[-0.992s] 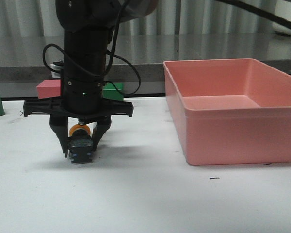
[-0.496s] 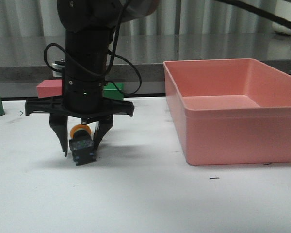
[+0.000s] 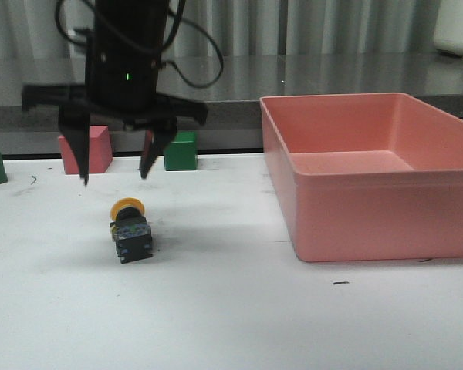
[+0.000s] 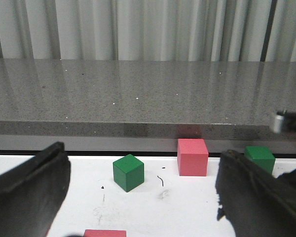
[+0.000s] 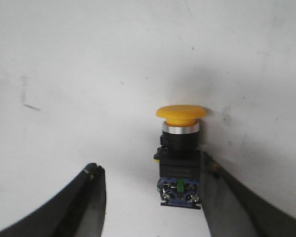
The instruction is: Place and stand button with both arms
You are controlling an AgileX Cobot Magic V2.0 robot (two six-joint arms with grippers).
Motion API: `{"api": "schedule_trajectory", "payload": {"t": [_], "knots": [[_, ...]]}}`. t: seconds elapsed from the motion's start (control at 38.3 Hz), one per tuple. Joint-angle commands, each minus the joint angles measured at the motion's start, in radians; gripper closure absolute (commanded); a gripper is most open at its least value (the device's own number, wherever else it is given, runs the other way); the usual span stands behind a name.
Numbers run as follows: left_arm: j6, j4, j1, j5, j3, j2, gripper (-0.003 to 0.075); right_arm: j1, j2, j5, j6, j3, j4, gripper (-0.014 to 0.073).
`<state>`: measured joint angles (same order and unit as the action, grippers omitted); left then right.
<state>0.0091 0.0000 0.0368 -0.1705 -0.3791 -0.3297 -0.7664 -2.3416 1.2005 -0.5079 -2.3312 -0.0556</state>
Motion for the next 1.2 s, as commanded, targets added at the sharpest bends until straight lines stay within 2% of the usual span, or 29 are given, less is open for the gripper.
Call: {"api": "schedule_trajectory", "payload": {"t": [0.0,0.1,0.23,0.5,0.65,0.89,1.17], "knots": [[0.001,-0.007,0.0,0.086,-0.036,-0.013,0.0146,0.001,0.11,0.009,0.033,-0.077,0.011,0.0278],[0.001,-0.007,0.0,0.086,-0.036,-0.013,0.0146,0.001,0.126,0.018,0.059,-0.107,0.012,0.0475],[0.001,-0.007,0.0,0.086,-0.036,-0.013,0.0146,0.001,0.138,0.04,0.061,-0.11,0.013,0.0662],[0.001,-0.007,0.0,0.086,-0.036,-0.013,0.0146,0.014,0.177,0.135,0.125,-0.11,0.014,0.0657],[0.001,-0.007,0.0,0.086,-0.036,-0.013,0.0146,0.061,0.231,0.142,0.164,-0.107,0.014,0.0657],[0.001,-0.007,0.0,0.086,-0.036,-0.013,0.0146,0.201,0.35,0.143,0.215,-0.048,0.014,0.0657],[0.001,-0.007,0.0,0.086,-0.036,-0.013,0.0146,0.428,0.581,0.14,0.305,0.251,0.015,0.0657]]}}
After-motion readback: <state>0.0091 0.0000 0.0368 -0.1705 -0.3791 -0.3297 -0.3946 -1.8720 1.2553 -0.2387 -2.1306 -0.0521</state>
